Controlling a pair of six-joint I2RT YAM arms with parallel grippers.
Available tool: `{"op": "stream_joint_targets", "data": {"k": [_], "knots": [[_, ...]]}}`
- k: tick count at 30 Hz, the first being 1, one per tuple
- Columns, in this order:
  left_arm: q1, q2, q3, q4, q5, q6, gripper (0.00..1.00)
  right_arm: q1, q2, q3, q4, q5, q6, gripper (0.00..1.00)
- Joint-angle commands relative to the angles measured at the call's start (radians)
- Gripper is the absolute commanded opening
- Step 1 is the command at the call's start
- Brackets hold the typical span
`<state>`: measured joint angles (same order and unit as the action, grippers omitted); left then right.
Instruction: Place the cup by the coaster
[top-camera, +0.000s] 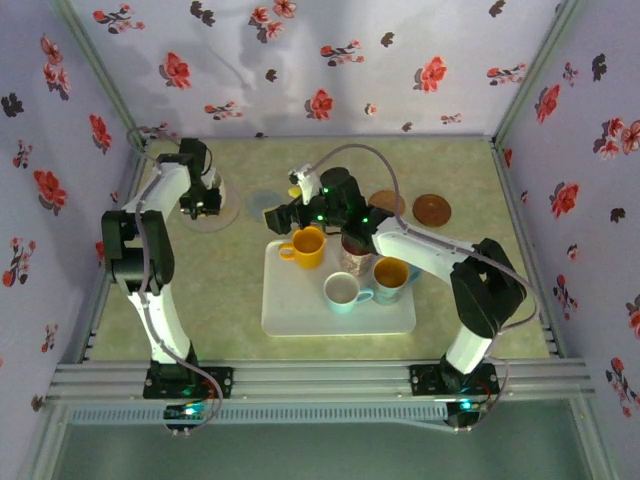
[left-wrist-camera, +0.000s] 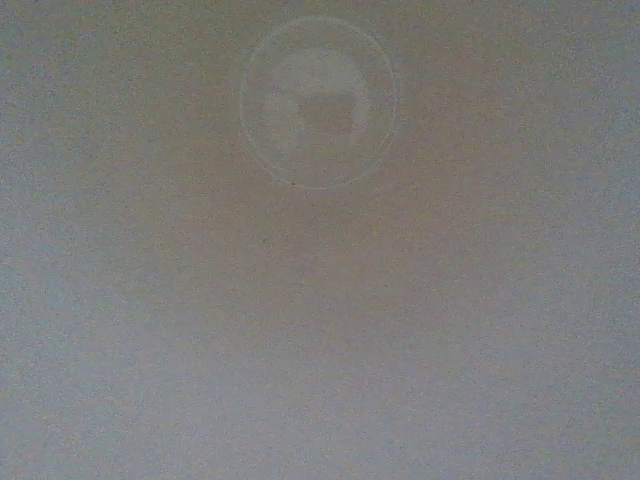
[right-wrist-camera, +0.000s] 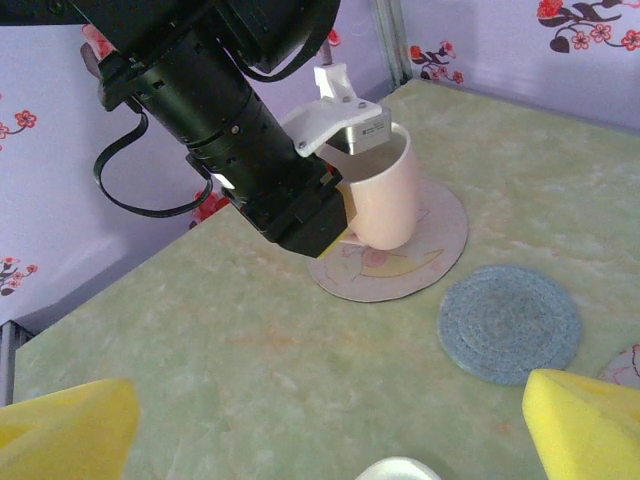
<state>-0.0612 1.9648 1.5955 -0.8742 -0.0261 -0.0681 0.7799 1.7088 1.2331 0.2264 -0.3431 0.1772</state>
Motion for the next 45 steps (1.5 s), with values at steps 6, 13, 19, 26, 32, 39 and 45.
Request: {"op": "stream_joint_targets", "data": {"k": [6,13,19,26,32,39,45], "knots": [[0.029,0.027,0.048,0.057,-0.023,0.007,0.00,0.008,0.017,0.039,-0.030,0.001,0.006,1.00],[0.033,0.054,0.060,0.040,-0.037,0.013,0.00,0.008,0.014,0.040,-0.029,0.014,0.001,1.00],[0.038,0.065,0.055,0.035,-0.048,0.019,0.07,0.007,0.014,0.046,-0.041,0.026,0.008,1.00],[0.040,0.065,0.037,0.038,-0.048,0.022,0.24,0.008,0.014,0.049,-0.050,0.029,0.007,1.00],[0.040,0.062,0.029,0.040,-0.047,0.021,0.29,0.007,0.020,0.058,-0.056,0.026,0.008,1.00],[0.040,0.053,0.030,0.025,-0.047,0.031,0.43,0.009,0.023,0.065,-0.059,0.023,0.012,1.00],[0.043,0.029,0.031,0.015,-0.047,0.031,0.58,0.010,0.021,0.068,-0.064,0.050,0.020,1.00]]}}
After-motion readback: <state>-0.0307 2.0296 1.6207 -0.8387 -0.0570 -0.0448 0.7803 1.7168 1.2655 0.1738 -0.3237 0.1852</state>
